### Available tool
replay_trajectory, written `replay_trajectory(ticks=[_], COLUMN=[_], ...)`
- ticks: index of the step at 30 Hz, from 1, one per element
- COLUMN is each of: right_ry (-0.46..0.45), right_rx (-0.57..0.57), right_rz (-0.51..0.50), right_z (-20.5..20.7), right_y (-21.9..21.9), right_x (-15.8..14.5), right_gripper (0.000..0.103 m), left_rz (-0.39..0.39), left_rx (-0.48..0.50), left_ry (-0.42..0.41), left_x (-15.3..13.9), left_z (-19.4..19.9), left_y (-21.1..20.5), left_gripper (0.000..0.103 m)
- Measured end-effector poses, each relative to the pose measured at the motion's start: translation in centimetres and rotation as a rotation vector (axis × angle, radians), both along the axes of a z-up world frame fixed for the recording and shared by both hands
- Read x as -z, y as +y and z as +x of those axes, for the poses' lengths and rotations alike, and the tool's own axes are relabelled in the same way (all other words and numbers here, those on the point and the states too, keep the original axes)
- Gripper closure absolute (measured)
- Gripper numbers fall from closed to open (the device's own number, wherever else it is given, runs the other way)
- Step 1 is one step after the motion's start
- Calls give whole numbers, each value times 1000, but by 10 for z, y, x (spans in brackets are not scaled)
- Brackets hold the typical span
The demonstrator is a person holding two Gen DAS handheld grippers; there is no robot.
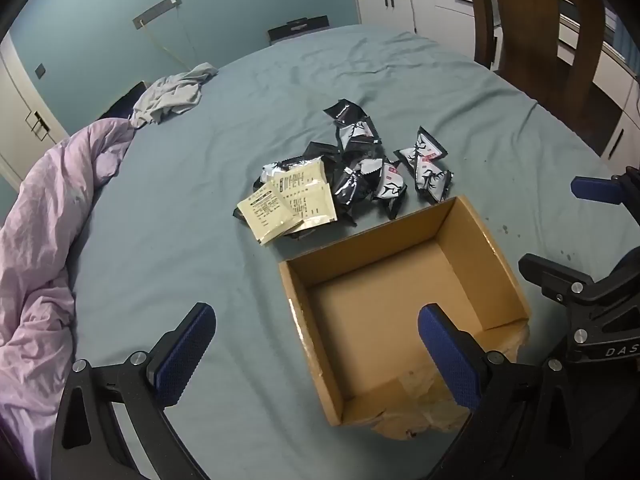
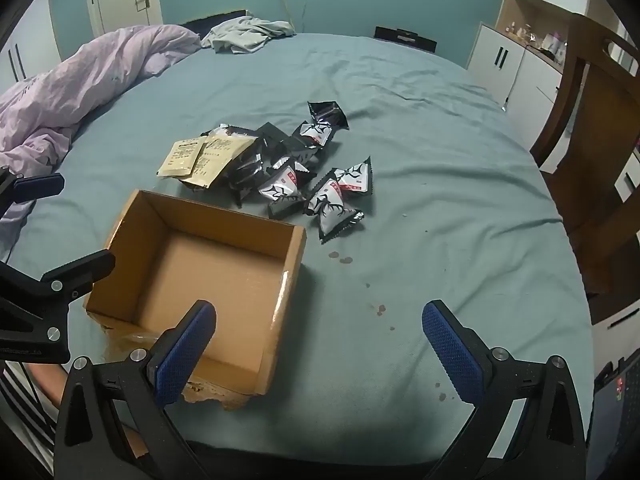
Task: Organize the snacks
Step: 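Move both grippers toward the pile of snack packets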
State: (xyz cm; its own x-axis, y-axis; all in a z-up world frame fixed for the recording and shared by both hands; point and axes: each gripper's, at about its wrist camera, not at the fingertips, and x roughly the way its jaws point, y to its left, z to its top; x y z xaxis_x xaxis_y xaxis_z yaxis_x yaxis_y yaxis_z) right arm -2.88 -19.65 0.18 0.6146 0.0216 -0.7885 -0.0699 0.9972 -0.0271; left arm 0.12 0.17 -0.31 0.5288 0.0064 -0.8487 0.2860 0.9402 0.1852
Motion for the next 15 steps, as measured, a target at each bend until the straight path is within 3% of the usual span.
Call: replay_trajectory(ticks=[15], right_ry=[11], right_rx=[6], right_rz=[44], right_z=[17], right_y=[-10], right_x=[0], right_gripper=[0], left_rz=[-19], left_rx=[-21], left_ry=[36], left_x=[5], left_z=[4], left_y=[4], left_gripper=[0])
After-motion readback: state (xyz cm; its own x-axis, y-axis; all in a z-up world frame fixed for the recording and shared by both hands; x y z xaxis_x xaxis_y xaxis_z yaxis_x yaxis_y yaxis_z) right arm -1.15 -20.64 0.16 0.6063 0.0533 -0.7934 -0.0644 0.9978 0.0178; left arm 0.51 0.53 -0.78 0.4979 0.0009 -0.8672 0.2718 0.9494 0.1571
